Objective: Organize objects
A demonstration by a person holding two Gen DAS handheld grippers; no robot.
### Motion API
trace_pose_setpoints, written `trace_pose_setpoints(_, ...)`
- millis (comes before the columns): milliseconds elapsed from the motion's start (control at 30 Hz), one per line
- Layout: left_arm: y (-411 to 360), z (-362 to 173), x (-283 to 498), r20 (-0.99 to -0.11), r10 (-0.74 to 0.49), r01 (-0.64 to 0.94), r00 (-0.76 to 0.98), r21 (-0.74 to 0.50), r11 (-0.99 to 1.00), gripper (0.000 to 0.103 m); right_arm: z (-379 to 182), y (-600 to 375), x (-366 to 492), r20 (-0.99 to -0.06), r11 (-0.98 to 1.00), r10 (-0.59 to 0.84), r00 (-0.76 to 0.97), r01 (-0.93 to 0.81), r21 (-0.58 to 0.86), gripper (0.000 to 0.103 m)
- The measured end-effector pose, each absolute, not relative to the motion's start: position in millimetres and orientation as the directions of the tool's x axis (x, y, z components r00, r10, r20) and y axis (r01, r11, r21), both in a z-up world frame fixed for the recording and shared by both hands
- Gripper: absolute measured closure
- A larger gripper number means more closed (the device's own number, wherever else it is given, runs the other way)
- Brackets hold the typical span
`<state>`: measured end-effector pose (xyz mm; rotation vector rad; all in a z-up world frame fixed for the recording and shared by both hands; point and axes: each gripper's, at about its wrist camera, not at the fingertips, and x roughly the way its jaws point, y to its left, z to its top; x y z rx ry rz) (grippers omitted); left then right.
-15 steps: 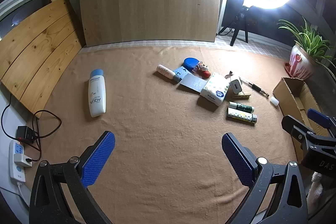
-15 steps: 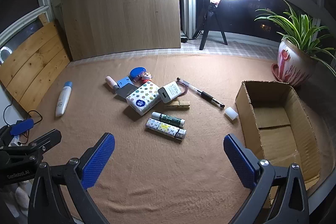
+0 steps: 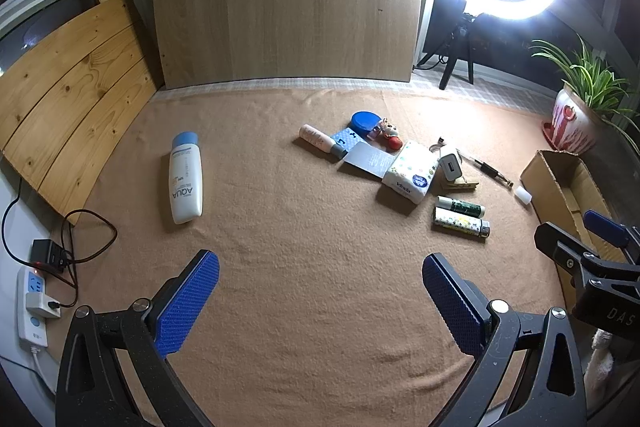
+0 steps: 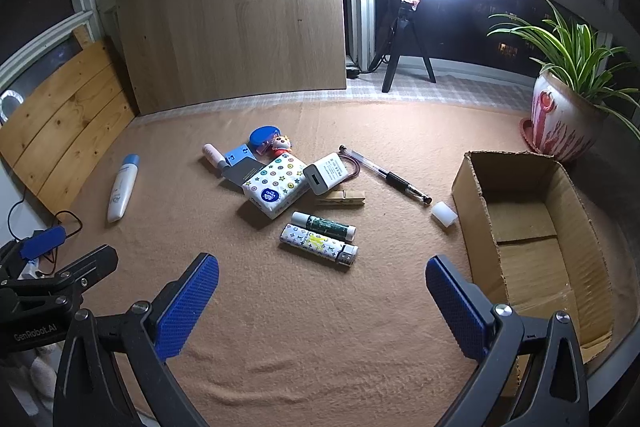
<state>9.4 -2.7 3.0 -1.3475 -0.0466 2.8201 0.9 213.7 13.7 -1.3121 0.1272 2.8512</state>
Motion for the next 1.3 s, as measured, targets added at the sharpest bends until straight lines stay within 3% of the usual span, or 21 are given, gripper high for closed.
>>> trace_pose_setpoints(1300,-3.2,-0.5,4.7,-0.780,0.033,-0.006,-0.625,-0.038,-0.999,0.000,7.4,211.7,-5.7,-0.779,-0.994,-0.059,-0.624,-0.032,0.101,0.001)
